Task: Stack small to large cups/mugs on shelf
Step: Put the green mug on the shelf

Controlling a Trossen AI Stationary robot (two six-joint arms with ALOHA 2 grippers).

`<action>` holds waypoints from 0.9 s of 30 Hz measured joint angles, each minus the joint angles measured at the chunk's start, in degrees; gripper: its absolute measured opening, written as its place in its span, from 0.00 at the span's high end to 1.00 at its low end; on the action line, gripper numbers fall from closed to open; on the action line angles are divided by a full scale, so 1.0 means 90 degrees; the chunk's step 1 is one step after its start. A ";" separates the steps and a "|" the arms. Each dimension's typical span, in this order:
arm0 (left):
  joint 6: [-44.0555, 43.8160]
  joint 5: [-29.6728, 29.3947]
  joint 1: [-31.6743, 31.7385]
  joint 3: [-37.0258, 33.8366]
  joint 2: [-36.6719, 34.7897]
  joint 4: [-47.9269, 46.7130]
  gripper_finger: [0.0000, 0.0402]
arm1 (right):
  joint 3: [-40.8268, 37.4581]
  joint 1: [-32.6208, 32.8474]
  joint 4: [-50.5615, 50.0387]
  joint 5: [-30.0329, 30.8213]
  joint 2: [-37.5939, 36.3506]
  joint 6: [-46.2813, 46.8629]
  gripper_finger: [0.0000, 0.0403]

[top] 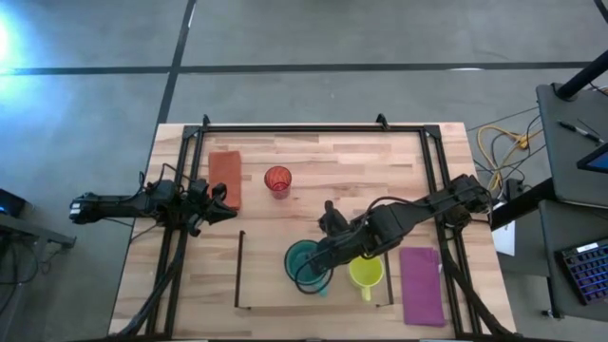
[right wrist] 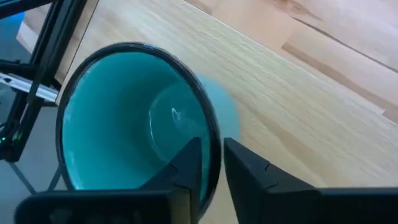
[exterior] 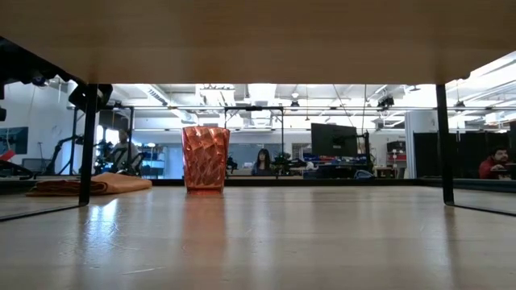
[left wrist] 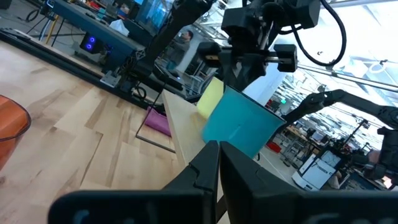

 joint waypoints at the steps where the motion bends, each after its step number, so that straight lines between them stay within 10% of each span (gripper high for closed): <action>1: 0.0002 0.0002 -0.0002 0.0000 0.0000 0.0000 1.00 | 0.0021 0.0014 0.0004 0.0002 0.0000 -0.0047 0.82; 24: 0.0061 -0.0343 -0.0004 0.0002 0.0005 0.0155 1.00 | 0.1421 0.0014 -0.0717 0.0620 -0.0066 -0.1650 0.70; 27: -0.1420 -0.1036 0.0000 0.0000 0.0007 0.1011 1.00 | 0.1436 0.0014 -0.0733 0.0622 -0.0068 -0.1652 0.70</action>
